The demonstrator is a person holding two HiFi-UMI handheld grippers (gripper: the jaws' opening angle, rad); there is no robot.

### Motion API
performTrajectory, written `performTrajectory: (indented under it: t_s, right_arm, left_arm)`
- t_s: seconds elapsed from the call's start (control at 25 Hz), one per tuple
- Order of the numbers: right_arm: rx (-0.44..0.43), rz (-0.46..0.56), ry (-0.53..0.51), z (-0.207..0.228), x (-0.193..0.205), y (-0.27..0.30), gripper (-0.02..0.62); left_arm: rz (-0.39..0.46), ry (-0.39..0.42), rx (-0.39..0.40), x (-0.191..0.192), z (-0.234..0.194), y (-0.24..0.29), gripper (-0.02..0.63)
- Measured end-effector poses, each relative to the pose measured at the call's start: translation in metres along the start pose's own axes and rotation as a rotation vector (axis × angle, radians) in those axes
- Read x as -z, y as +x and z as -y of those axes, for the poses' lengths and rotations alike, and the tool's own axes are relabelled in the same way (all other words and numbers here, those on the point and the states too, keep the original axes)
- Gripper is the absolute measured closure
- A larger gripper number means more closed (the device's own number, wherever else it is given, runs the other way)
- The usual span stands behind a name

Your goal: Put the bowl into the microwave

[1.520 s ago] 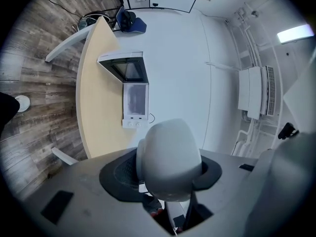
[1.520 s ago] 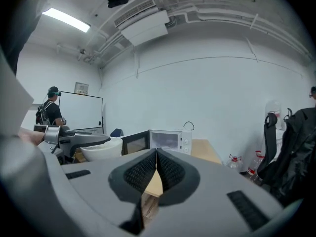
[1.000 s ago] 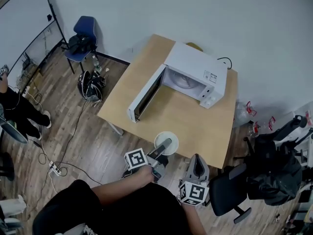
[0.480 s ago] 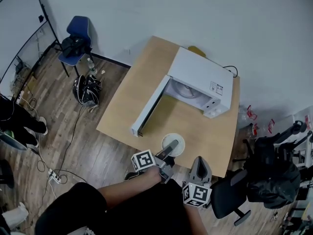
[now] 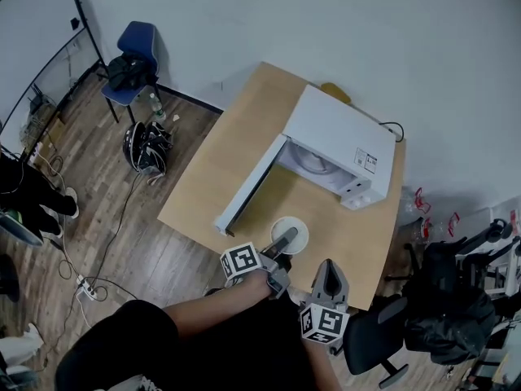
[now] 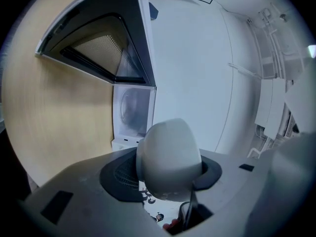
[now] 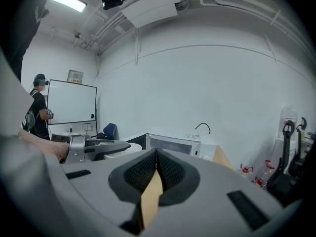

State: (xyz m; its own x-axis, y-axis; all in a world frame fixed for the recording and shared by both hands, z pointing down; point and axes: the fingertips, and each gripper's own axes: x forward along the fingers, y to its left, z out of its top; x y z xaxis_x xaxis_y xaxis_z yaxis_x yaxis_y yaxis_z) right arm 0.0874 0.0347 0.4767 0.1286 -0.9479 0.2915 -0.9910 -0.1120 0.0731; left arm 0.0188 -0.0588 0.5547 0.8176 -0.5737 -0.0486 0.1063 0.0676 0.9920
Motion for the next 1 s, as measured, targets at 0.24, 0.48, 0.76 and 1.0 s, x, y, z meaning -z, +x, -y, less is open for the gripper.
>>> performTrajectory:
  t_s: [0.24,0.48,0.76,1.0]
  right_arm:
    - [-0.032,0.045,0.027,0.019,-0.021,0.05,0.535]
    - [-0.051,0.035,0.062,0.044,-0.028,0.088,0.535]
    - [-0.046,0.036,0.068,0.07,-0.022,0.123,0.535]
    - [-0.066,-0.023,0.082,0.082,-0.001,0.149,0.535]
  left_arm:
    - [0.039,0.028,-0.04,-0.032,-0.007,0.051,0.385]
    - [0.068,0.081,-0.098,-0.064,-0.028,0.104,0.385]
    - [0.047,0.1,-0.197,-0.097,-0.069,0.162,0.385]
    - [0.083,0.155,-0.242,-0.127,-0.107,0.204,0.385]
